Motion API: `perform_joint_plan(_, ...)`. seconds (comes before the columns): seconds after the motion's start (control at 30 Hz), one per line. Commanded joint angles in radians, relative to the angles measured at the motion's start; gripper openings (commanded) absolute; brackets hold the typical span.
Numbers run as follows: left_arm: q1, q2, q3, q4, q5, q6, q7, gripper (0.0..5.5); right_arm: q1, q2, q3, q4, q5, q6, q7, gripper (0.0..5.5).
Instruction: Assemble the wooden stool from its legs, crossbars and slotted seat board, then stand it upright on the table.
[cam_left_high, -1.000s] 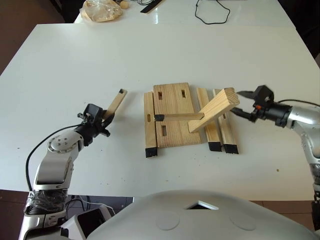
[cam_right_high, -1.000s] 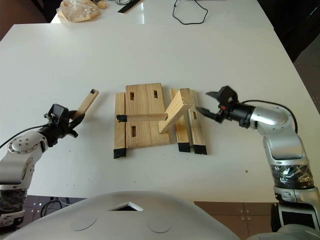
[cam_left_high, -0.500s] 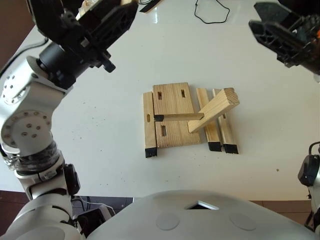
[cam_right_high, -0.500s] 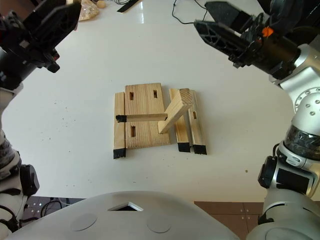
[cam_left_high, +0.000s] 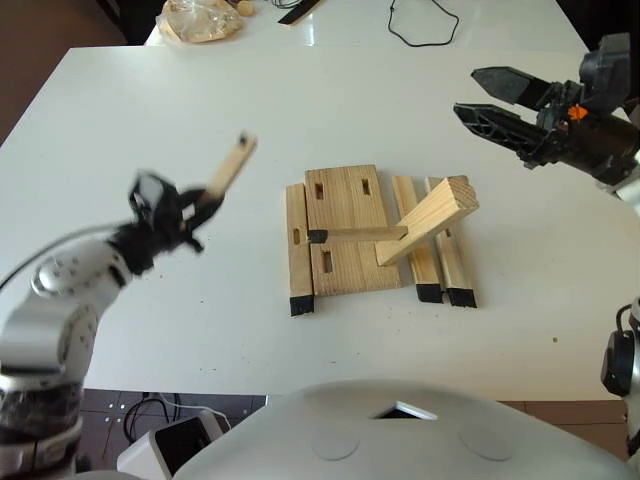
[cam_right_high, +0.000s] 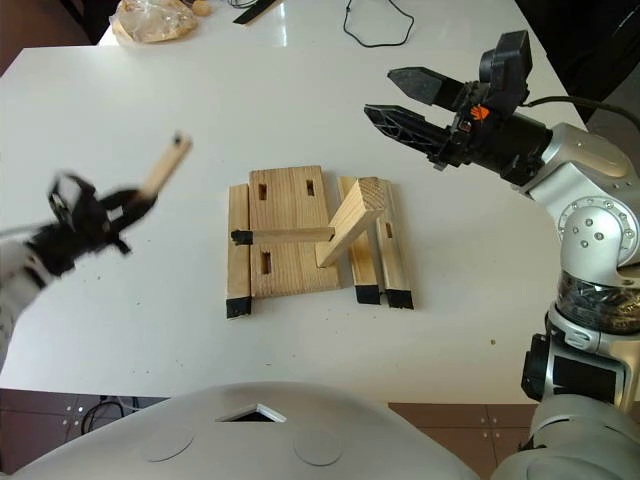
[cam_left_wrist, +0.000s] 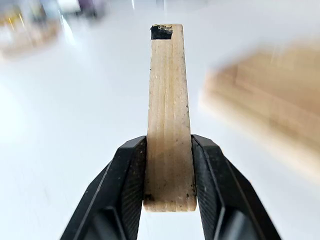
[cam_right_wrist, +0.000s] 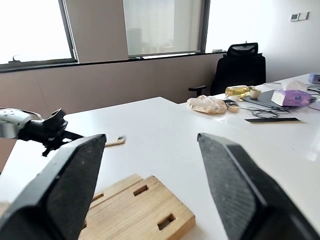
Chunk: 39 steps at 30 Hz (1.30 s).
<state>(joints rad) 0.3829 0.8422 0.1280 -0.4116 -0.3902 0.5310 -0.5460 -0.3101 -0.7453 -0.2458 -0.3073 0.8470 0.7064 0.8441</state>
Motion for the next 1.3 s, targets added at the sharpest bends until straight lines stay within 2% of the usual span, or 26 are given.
perform_joint_plan(0.03, -0.044, -0.026, -0.057, 0.067, 0.085, 0.01, 0.026, 1.29, -0.011, 0.008, 0.017, -0.007, -0.049, -0.036, -0.018, 3.38)
perform_joint_plan(0.07, -0.047, -0.034, -0.058, 0.079, 0.099, 0.015, 0.035, 1.29, -0.011, 0.01, 0.022, -0.009, -0.056, -0.039, -0.021, 3.38)
perform_joint_plan(0.1, -0.048, -0.04, -0.056, 0.084, 0.111, 0.02, 0.043, 1.67, -0.01, 0.01, 0.024, -0.011, -0.06, -0.041, -0.022, 3.38)
perform_joint_plan(0.27, -0.022, -0.03, 0.0, 0.005, 0.077, 0.09, 0.017, 2.49, 0.029, -0.003, 0.015, -0.022, -0.085, -0.048, -0.016, 3.38)
perform_joint_plan(0.4, -0.074, 0.002, 0.106, -0.154, -0.039, 0.227, -0.024, 2.51, 0.066, -0.01, -0.006, -0.038, -0.096, -0.051, -0.02, 3.38)
perform_joint_plan(0.53, -0.177, -0.053, 0.135, -0.256, -0.136, 0.327, 0.011, 2.51, 0.246, -0.07, 0.029, 0.019, -0.261, -0.066, -0.06, 3.38)
perform_joint_plan(0.6, -0.158, -0.077, 0.141, -0.281, -0.12, 0.303, 0.034, 2.51, 0.373, -0.069, 0.052, -0.011, -0.31, 0.006, -0.126, 3.38)
perform_joint_plan(0.73, -0.105, -0.191, 0.177, -0.378, -0.119, 0.242, 0.111, 2.51, 0.559, -0.005, 0.023, -0.301, -0.276, 0.266, -0.325, 3.38)
perform_joint_plan(0.83, -0.067, -0.235, 0.149, -0.385, -0.073, 0.198, 0.151, 2.51, 0.564, 0.077, 0.021, -0.438, -0.214, 0.408, -0.428, 3.38)
perform_joint_plan(0.97, -0.042, -0.252, 0.104, -0.352, -0.007, 0.154, 0.172, 2.51, 0.575, 0.135, 0.027, -0.478, -0.208, 0.504, -0.511, 3.38)
perform_joint_plan(1.17, -0.026, -0.28, 0.041, -0.344, 0.048, 0.124, 0.182, 2.51, 0.645, 0.112, 0.132, -0.417, -0.299, 0.459, -0.525, 3.38)
perform_joint_plan(1.3, -0.025, -0.289, 0.031, -0.347, 0.06, 0.121, 0.183, 2.51, 0.662, 0.106, 0.162, -0.392, -0.337, 0.424, -0.518, 3.38)
